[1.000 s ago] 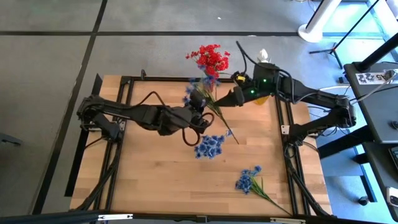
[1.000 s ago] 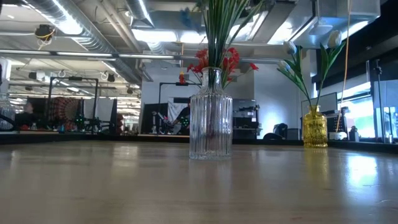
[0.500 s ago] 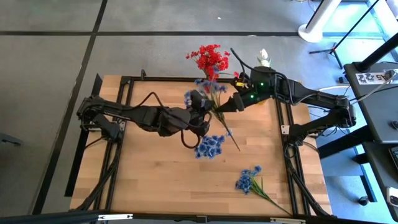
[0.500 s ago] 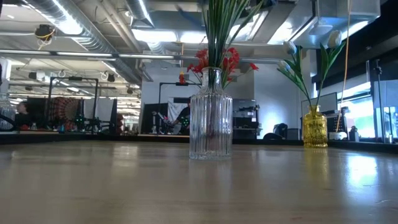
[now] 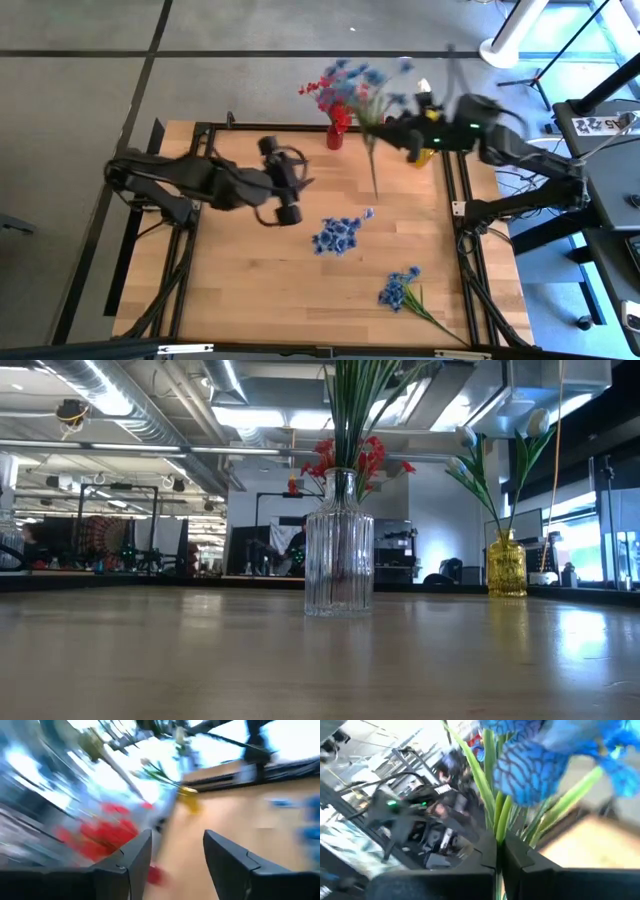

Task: Sort flowers into vase by color
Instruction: Put the left blue flower into the transparent vase

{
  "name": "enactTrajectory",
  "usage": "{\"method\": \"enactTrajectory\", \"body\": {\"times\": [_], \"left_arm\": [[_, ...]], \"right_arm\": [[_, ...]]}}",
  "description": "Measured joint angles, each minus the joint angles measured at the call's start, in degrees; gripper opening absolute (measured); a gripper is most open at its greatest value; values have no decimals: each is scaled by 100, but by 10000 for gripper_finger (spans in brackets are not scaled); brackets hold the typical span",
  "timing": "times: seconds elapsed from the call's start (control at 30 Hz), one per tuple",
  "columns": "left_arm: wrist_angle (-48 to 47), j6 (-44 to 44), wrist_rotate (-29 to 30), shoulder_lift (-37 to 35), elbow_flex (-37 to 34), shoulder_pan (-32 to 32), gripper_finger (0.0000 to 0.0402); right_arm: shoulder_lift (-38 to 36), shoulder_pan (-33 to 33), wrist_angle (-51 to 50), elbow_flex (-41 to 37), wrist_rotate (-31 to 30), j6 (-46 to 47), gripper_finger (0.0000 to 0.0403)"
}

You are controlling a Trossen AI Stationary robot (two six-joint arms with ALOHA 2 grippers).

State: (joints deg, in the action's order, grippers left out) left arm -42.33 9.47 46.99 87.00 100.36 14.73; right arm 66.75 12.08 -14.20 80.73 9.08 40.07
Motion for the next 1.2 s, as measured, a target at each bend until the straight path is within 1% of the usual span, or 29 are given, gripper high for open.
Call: {"method": "enactTrajectory", "body": {"times": [0.07,0.13,0.2,0.27,0.37,0.43,0.5,0.53,0.6,0.63,0.67,0.73,0.83,0.9,0.97,1.03,1.1,1.13,1.2], "left_arm": [[-783,-1334,-570,-272,-6,-18,179],[-1344,-2458,-994,-550,-126,-34,180],[-1644,-3162,-1088,-805,-405,31,181],[-1529,-3582,-1120,-1037,-818,196,181],[-907,-4045,-1150,-1417,-1615,421,181],[-297,-4343,-1118,-1660,-2212,555,181],[346,-4642,-1128,-1796,-2770,673,181],[586,-4778,-1152,-1841,-3011,729,181],[996,-5026,-1158,-1891,-3404,815,181],[1194,-5134,-1154,-1893,-3556,834,181],[1320,-5241,-1152,-1892,-3672,841,181],[1386,-5520,-1144,-1843,-3827,856,181],[1654,-5853,-1175,-1791,-4028,869,181],[1868,-6083,-1173,-1791,-4164,925,181],[2117,-6252,-1186,-1792,-4343,998,181],[2354,-6333,-1220,-1789,-4535,1128,181],[2619,-6339,-1219,-1741,-4695,1276,181],[2773,-6320,-1223,-1699,-4762,1334,181],[2891,-6179,-1223,-1555,-4908,1445,181]], "right_arm": [[-252,-240,34,0,-453,-700,5],[-516,-719,100,-21,-1038,-1530,4],[-693,-1369,420,-194,-1665,-2130,3],[-813,-2082,914,-539,-2173,-2432,3],[-806,-3052,2087,-1202,-2794,-2863,2],[-693,-3547,2754,-1652,-2850,-3117,2],[-555,-3848,3277,-1978,-2787,-3343,1],[-508,-3953,3393,-2093,-2610,-3620,2],[-408,-4169,3225,-2248,-2151,-4282,5],[-335,-4292,3117,-2310,-2061,-4428,6],[-247,-4427,3048,-2356,-2088,-4493,7],[-148,-4647,3003,-2391,-2376,-4568,4],[-202,-4919,3386,-2655,-2787,-4918,3],[-191,-5042,4131,-3146,-2981,-5106,2],[-123,-5098,5244,-3844,-2964,-5307,2],[-40,-5108,6587,-4487,-2950,-5528,2],[50,-5108,7479,-5001,-2950,-5620,2],[125,-5093,7675,-5171,-2932,-5670,2],[236,-4921,7624,-5406,-2832,-5817,2]]}}
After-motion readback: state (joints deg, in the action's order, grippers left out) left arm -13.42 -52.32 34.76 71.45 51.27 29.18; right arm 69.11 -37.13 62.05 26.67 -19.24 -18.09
